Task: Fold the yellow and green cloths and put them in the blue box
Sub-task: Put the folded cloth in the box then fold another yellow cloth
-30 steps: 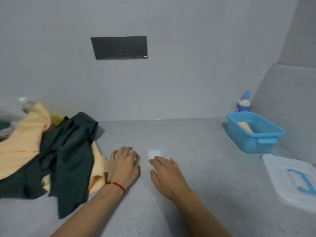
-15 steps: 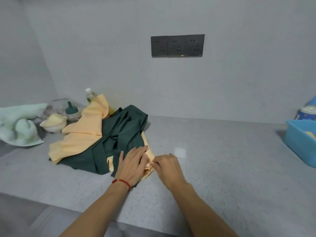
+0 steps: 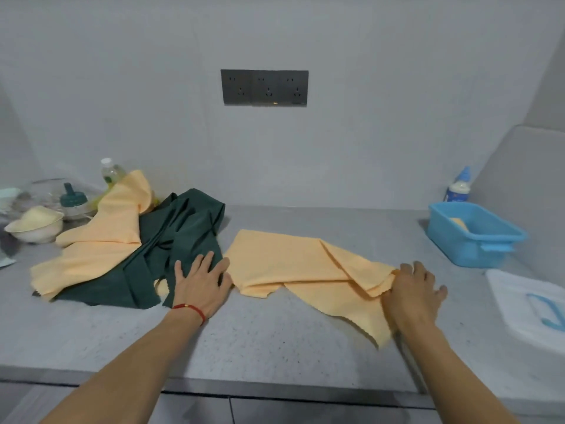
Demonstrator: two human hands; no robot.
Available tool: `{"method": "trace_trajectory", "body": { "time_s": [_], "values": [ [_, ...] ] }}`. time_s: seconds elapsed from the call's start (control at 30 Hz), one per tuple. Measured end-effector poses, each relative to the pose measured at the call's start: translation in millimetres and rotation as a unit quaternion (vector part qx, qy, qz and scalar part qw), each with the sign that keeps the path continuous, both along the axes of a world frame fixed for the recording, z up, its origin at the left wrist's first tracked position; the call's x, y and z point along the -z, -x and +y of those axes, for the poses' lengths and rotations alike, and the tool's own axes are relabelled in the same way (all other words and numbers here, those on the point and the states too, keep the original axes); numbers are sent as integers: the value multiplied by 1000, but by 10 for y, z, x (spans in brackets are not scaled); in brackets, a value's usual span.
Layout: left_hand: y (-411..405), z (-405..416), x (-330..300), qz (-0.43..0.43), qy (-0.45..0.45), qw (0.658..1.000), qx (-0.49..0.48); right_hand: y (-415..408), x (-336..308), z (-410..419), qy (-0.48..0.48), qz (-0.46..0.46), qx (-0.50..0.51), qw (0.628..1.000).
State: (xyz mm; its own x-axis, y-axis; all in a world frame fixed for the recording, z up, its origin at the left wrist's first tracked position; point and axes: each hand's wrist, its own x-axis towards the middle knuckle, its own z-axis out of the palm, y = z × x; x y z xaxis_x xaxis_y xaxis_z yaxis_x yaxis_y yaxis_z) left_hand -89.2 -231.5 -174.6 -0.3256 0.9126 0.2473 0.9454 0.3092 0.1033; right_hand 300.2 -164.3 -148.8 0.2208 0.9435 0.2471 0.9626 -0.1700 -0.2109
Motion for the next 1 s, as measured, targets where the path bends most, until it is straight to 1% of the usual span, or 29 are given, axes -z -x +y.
{"method": "trace_trajectory", "body": {
  "time_s": [0.03,0.07,0.1,0.13,0.17,0.2,0.23,0.27,0.37,0.43,0.5,0.57,0.63,0.67,0.73,0.87,0.93,0.97,1.0],
  "values": [
    [-146,4,-23,21,-17,1000,10,5,-14,-38,-26,1,-45,999],
    [-347,18,-50,35,-39,998,35,36,-30,-68,-48,-12,-112,993],
    [-573,45,-61,41,-53,995,68,94,-45,-97,-43,-32,-181,982],
    [-815,86,-45,42,-57,992,103,137,-57,-124,-10,-38,-233,972],
    [-1006,117,-14,34,-43,990,129,192,-46,-132,46,-32,-261,964],
    [-1159,139,19,23,-19,989,142,200,0,-135,100,-22,-268,958],
    [-1274,154,51,10,1,989,148,151,54,-147,131,-11,-264,956],
    [-1291,165,63,0,0,989,151,107,101,-148,142,0,-262,955],
    [-1220,175,-29,-11,-47,984,171,-117,109,-120,139,22,-283,949],
    [-1177,189,-103,-44,-49,980,186,-223,53,-121,118,-6,-298,947],
    [-1171,203,-176,-92,-55,976,192,-212,9,-170,46,-32,-331,942],
    [-1177,236,-232,-132,-50,970,199,-123,-6,-246,-17,-25,-375,926],
    [-1145,293,-324,-168,-45,964,204,-30,1,-290,2,-30,-391,920],
    [-1120,329,-388,-174,-47,963,202,-7,15,-299,24,-51,-390,919],
    [-1058,412,-530,-156,-45,966,201,-6,29,-290,42,-72,-389,918],
    [-1029,512,-755,-71,-26,976,205,-93,-16,-265,7,0,-409,913],
    [-1031,538,-815,-40,-41,976,208,-170,-93,-252,-61,20,-403,913],
    [-1036,558,-845,-10,-46,977,210,-212,-159,-222,-112,4,-391,913],
    [-1038,583,-875,30,-48,976,211,-239,-225,-183,-162,-33,-380,910]
  ]
}}
